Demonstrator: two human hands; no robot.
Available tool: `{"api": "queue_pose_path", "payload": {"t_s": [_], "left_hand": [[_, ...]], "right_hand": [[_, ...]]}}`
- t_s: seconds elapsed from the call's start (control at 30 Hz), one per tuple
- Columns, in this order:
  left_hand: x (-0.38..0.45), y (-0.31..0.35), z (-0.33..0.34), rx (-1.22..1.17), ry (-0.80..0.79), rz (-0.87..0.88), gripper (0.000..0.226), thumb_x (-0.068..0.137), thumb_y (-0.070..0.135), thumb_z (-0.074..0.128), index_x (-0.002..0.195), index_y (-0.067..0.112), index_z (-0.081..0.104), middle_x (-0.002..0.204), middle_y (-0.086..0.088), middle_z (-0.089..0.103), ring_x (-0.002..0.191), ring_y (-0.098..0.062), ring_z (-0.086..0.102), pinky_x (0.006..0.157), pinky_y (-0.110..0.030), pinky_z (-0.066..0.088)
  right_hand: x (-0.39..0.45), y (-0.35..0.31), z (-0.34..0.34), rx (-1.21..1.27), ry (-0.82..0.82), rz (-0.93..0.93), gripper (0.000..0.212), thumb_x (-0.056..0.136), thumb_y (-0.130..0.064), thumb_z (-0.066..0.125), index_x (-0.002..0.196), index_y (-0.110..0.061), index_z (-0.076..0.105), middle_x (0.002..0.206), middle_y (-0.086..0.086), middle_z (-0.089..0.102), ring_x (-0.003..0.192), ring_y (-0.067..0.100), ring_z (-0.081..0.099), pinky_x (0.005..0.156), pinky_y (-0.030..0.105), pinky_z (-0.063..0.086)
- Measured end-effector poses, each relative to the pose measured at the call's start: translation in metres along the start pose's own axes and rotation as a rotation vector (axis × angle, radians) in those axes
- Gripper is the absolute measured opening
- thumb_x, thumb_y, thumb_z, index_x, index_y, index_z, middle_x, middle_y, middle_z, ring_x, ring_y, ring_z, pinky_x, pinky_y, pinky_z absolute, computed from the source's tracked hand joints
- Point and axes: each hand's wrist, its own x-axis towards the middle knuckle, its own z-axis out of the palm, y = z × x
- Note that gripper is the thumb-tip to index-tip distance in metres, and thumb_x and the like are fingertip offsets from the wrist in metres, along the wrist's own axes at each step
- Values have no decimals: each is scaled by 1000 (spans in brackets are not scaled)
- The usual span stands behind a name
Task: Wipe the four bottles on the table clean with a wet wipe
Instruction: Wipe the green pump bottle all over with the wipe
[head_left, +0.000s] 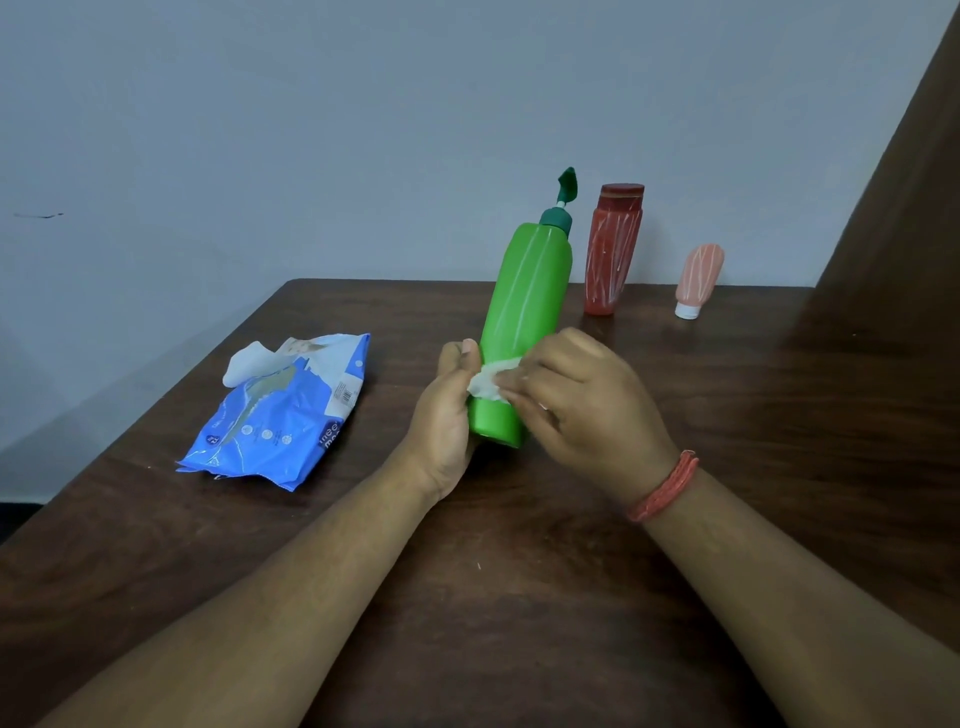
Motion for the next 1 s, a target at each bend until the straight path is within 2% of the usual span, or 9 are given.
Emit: {"api": "queue_pose_path", "payload": {"t_s": [0.07, 0.17, 0.23, 0.33, 0.47, 0.6, 0.77, 0.9, 1.0], "left_hand": [[1, -1, -1, -19, -3, -13, 25, 109, 30, 34, 108, 10, 50, 103, -15, 56, 91, -22, 58, 78, -38, 52], [1, 1, -3, -73, -10, -50, 46, 107, 34, 33, 135, 0, 46, 120, -21, 60, 98, -28, 63, 72, -39, 57], [0, 5, -5, -106, -20, -70, 56, 102, 41, 39, 141, 1, 46, 128, -23, 62, 105, -30, 65, 79, -41, 57], [0, 8, -8, -165, -16, -93, 67, 94, 46, 45, 144, 0, 46, 138, -27, 57, 117, -34, 61, 91, -42, 57], [2, 7, -9, -199, 13, -107, 65, 99, 47, 40, 144, 0, 47, 139, -28, 55, 127, -41, 55, 96, -46, 54], [3, 9, -12, -213, 60, -123, 64, 104, 46, 33, 140, -4, 51, 138, -30, 56, 115, -36, 62, 92, -42, 55], [4, 9, -14, -215, 56, -118, 59, 106, 43, 27, 126, 0, 62, 123, -23, 68, 104, -30, 69, 89, -40, 56], [4, 9, -14, -188, 47, -82, 62, 103, 43, 39, 140, -5, 47, 134, -30, 58, 113, -36, 63, 87, -42, 58], [4, 5, -9, -113, 23, -38, 53, 99, 40, 45, 135, 0, 45, 130, -28, 56, 111, -36, 58, 90, -46, 52]], "right_hand": [[2, 6, -2, -37, 26, 41, 15, 96, -19, 64, 93, -9, 75, 86, 6, 64, 79, 28, 57, 68, 45, 48], [1, 12, -4, -27, 101, 169, 14, 94, -18, 66, 97, -9, 76, 88, 5, 65, 80, 25, 58, 69, 44, 49], [0, 6, -2, 37, 64, 80, 14, 95, -16, 66, 95, -5, 76, 88, 7, 65, 80, 26, 58, 70, 42, 49], [1, 3, -1, 89, 1, -78, 15, 96, -16, 66, 95, -5, 76, 88, 7, 67, 81, 27, 60, 71, 41, 49], [1, 4, -2, 61, 42, 12, 16, 96, -19, 66, 95, -7, 76, 89, 5, 66, 81, 24, 59, 71, 43, 49], [1, 0, 2, 108, -13, -105, 16, 96, -17, 66, 95, -5, 76, 88, 6, 67, 80, 27, 60, 70, 42, 49], [-1, 7, -1, 64, 28, 38, 13, 95, -18, 67, 94, -8, 75, 88, 5, 66, 80, 25, 59, 70, 43, 49], [0, -3, 4, 80, -7, -71, 14, 96, -18, 66, 94, -8, 75, 89, 4, 67, 81, 27, 59, 71, 43, 48], [2, 4, 0, 15, 65, 72, 13, 95, -19, 66, 94, -11, 76, 88, 3, 66, 82, 27, 58, 71, 46, 48]]}}
